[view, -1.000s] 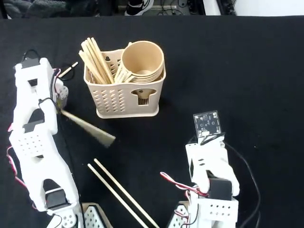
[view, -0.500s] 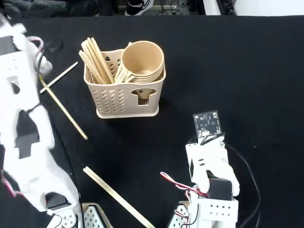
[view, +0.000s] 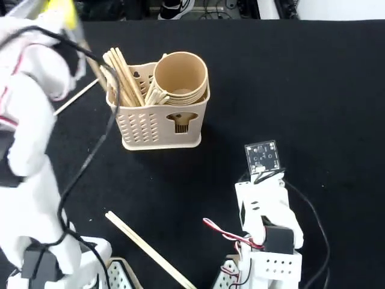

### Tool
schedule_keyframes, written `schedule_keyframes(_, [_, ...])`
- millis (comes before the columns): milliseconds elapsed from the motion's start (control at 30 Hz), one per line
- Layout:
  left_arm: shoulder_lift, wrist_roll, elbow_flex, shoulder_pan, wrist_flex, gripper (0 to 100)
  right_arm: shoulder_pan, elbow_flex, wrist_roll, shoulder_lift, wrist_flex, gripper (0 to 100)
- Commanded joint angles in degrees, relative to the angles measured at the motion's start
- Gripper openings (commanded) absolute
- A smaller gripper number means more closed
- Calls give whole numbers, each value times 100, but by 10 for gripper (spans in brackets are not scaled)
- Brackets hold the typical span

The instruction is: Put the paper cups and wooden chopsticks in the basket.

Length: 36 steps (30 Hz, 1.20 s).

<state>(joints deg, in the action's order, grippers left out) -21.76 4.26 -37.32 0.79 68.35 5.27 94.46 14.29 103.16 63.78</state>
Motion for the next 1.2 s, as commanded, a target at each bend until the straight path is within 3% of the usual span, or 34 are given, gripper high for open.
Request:
schedule_keyframes(0, [-158, -273, 866, 347, -818, 27, -70, -57, 62, 444, -88, 82])
schedule_keyframes(367, [-1275, -264, 5314, 347, -4475, 27, -62, -57, 62, 444, -97, 82])
schedule_keyframes(533, [-1890, -264, 6958, 418, -5354, 27, -62, -57, 62, 444, -97, 82])
schedule_keyframes(667, [-2382, -273, 7811, 488, -5547, 31, -62, -57, 62, 444, -105, 82])
schedule_keyframes(733, [-2620, -264, 7952, 470, -5266, 87, -62, -57, 62, 444, -105, 82])
schedule_keyframes(800, [-2804, -18, 7723, 435, -4440, 175, -62, -57, 62, 444, -105, 82])
schedule_keyframes(867, [-2910, 519, 7187, 312, -3323, 195, -62, -57, 62, 444, -97, 82])
schedule_keyframes(1067, [-2435, 642, 5270, -945, -686, 198, -62, -40, 62, 444, -97, 82])
schedule_keyframes(1167, [-1530, 466, 4488, -1780, -185, 199, -62, -31, 62, 444, -97, 82])
